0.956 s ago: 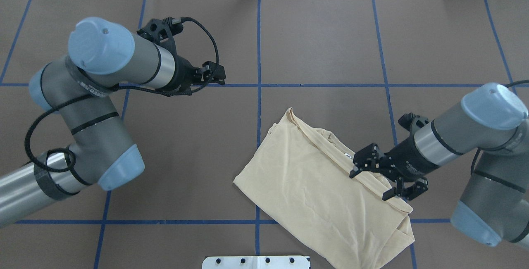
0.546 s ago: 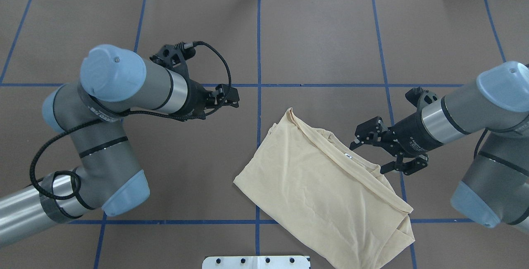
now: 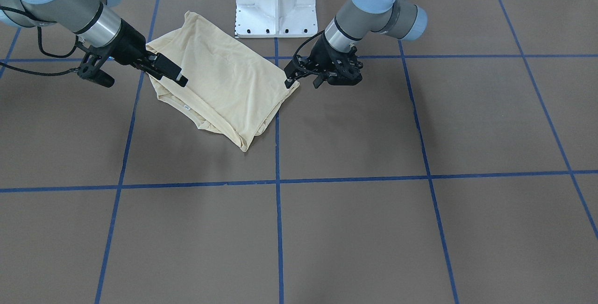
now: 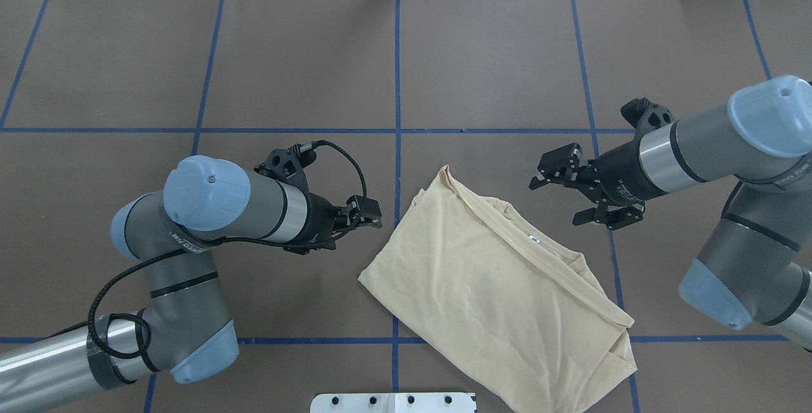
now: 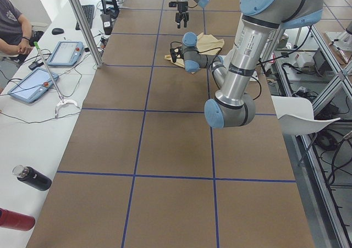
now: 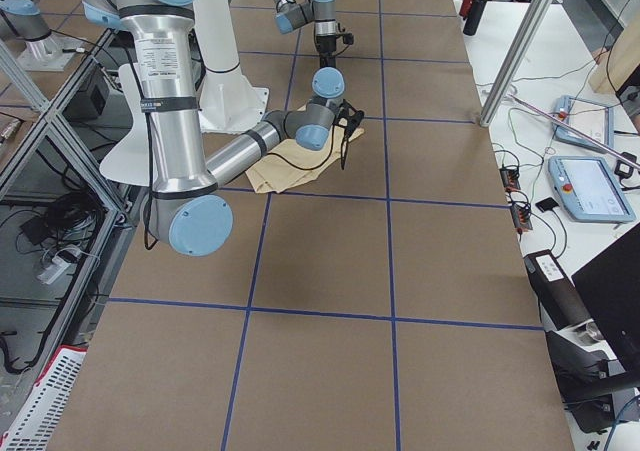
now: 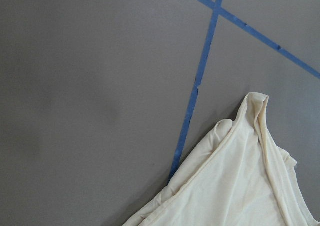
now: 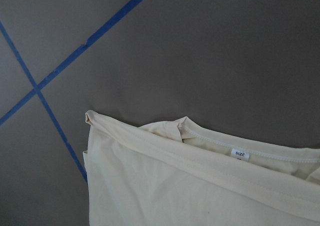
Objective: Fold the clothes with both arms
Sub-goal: 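Release the shirt and raise the right gripper while the left gripper approaches, then lower the left gripper and grasp the shirt's corner nearest it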
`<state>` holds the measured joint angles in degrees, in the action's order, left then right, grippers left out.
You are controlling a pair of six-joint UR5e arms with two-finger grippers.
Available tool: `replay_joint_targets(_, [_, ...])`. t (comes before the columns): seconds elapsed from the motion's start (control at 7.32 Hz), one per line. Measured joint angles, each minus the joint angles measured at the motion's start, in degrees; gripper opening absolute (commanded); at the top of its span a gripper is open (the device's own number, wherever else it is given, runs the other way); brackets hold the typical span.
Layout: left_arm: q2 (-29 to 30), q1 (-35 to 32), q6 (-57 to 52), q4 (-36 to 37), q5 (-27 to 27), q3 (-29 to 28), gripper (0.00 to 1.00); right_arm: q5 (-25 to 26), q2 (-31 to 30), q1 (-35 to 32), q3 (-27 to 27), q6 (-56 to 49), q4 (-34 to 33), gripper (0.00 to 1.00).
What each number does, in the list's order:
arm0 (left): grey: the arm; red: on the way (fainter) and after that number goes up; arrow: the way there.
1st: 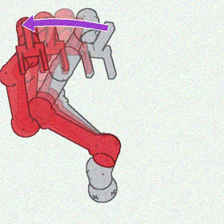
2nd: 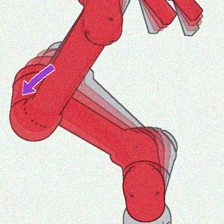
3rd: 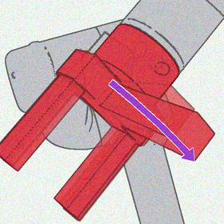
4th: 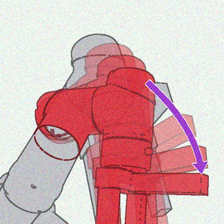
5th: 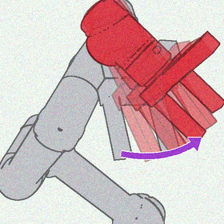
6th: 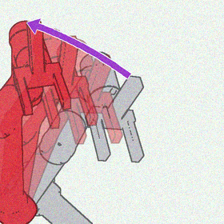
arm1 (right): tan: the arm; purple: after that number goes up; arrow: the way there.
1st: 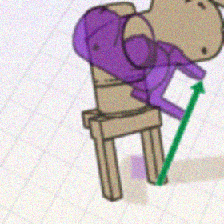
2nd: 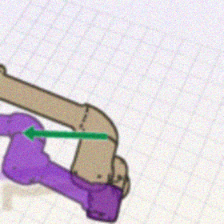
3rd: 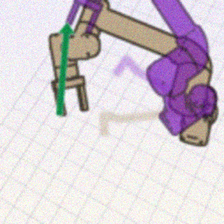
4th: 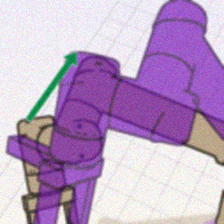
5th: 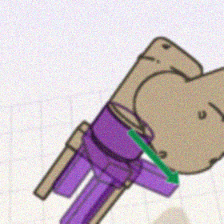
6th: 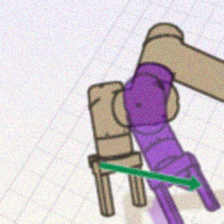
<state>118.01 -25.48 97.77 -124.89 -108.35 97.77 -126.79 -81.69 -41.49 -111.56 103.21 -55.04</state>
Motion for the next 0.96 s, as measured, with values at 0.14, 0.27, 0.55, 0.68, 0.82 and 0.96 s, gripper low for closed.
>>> replay_joint_targets(0.14, [0.9,0.4,0.0,-0.1,0.5,-1.9,0.99,0.1,0.6,0.0,0.4,-0.2,-0.1,1.00])
replay_joint_targets(0.27, [1.8,0.6,0.0,-0.1,0.8,-3.2,0.97,0.1,1.3,-0.1,0.9,-0.3,-0.3,1.00])
replay_joint_targets(0.55, [2.5,1.0,-0.2,-0.1,1.0,-4.0,0.95,0.1,1.8,-0.1,1.4,-0.3,-0.3,1.00])
replay_joint_targets(0.68, [2.6,1.3,-0.3,-0.1,1.1,-4.0,0.95,0.1,1.8,-0.1,1.5,-0.3,-0.3,1.00])
replay_joint_targets(0.82, [2.6,1.6,-0.3,-0.1,1.1,-4.0,0.95,0.1,1.9,-0.1,1.5,-0.3,-0.3,1.00])
replay_joint_targets(0.96, [2.6,1.7,-0.4,0.0,1.1,-3.8,0.95,0.1,2.0,-0.2,1.5,-0.3,-0.3,1.00])
